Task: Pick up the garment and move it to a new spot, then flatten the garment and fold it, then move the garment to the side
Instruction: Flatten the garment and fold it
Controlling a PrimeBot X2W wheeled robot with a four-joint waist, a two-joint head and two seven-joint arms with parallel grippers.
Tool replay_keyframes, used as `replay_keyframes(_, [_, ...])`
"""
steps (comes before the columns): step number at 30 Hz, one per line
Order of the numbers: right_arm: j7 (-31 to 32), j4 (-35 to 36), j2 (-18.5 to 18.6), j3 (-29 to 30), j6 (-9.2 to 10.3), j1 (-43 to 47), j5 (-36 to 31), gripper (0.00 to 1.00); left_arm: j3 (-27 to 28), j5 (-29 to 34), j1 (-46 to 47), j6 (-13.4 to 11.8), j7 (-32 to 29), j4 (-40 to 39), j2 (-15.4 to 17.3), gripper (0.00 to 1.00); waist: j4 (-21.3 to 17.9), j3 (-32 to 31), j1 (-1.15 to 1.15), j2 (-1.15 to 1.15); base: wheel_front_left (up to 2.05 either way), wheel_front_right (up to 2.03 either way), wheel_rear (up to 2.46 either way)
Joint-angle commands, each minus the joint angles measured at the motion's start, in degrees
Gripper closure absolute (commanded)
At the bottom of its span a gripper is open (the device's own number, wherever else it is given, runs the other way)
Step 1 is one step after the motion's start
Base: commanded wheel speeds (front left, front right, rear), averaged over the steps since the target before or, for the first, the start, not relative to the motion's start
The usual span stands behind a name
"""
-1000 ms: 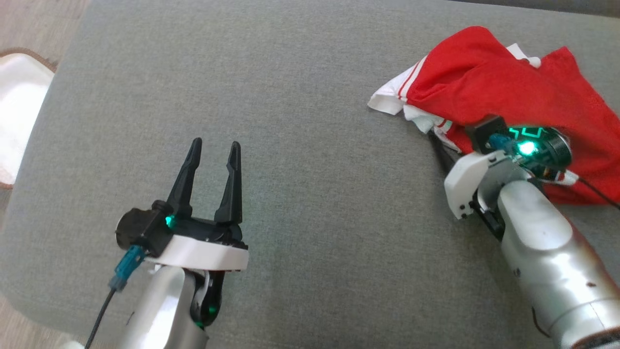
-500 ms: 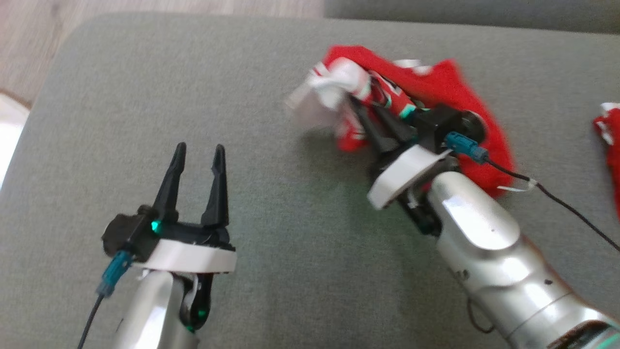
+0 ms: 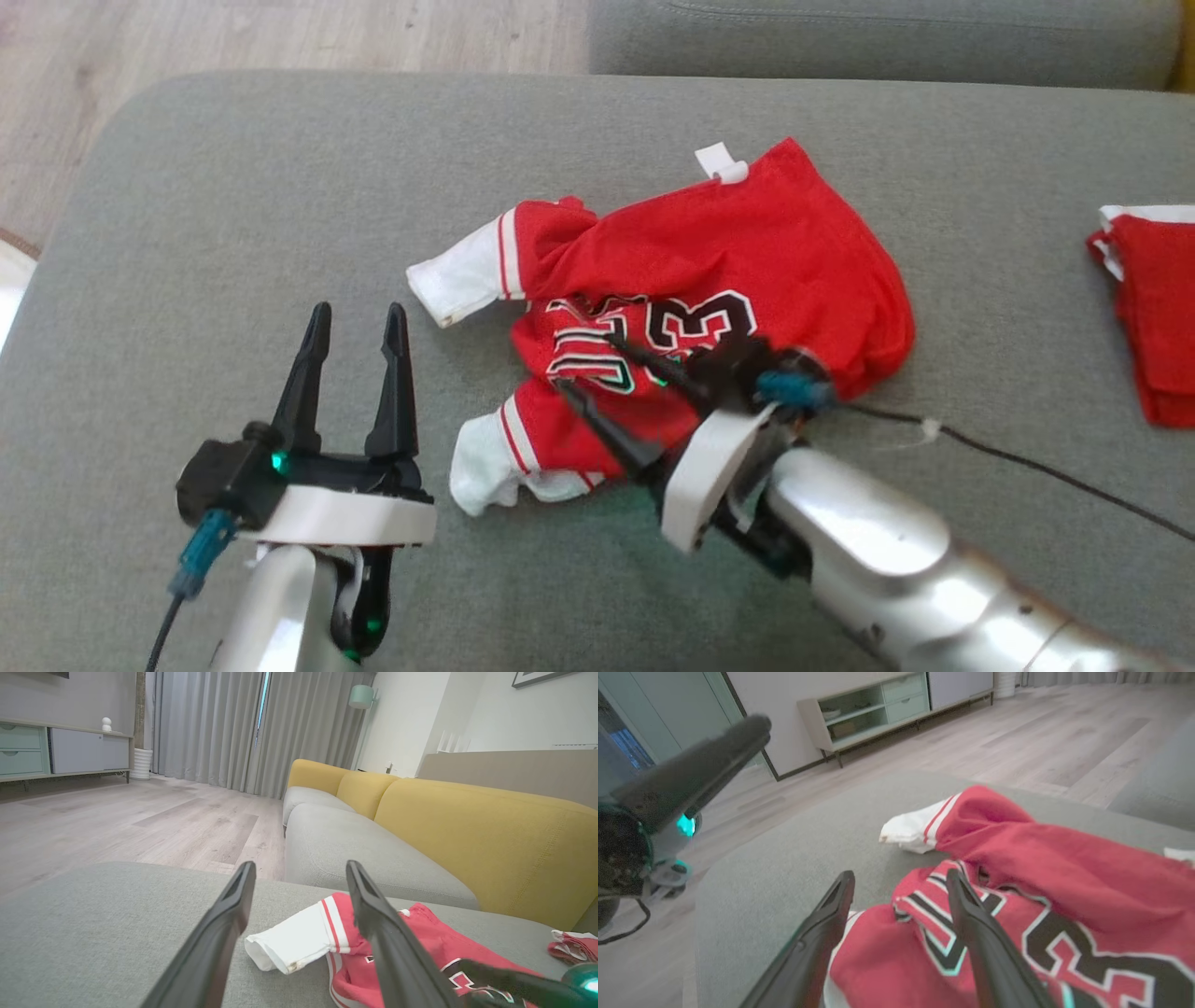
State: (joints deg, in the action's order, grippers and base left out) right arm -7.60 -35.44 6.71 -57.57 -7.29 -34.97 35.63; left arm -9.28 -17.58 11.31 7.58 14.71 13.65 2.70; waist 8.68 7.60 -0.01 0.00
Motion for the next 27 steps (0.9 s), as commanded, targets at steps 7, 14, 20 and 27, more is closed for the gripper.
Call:
replay_keyframes(7, [-6.22, 3.98, 5.09, 9.01, -0.2, -2.95, 0.64, 0.0, 2.88, 0.77, 1.34, -0.09, 0.29, -2.55, 0.58, 0.0, -1.97, -1.03, 0.01, 0.0, 0.0, 0.0, 0.0])
replay_keyframes(14, [-7.36, 7.49, 6.74, 32.34, -0.2, 5.46, -9.83, 0.0, 3.53, 0.45, 0.94, -0.09, 0.29, -3.0, 0.74, 0.0, -5.06, -1.37, 0.01, 0.0, 0.0, 0.0, 0.0])
replay_keyframes(20, [-7.38, 14.56, 0.5, 47.28, -0.2, 18.35, -19.67, 0.0, 2.74, 0.12, 1.36, -0.09, 0.29, -2.23, 1.18, 0.0, -7.54, -0.49, 0.01, 0.0, 0.0, 0.0, 0.0])
replay_keyframes(27, [-7.39, 19.22, -2.93, 50.47, -0.2, 21.89, -23.57, 0.0, -0.33, 1.36, 3.43, -0.09, -0.06, 2.94, 3.88, 0.0, -10.36, 0.74, 0.01, 0.0, 0.0, 0.0, 0.0])
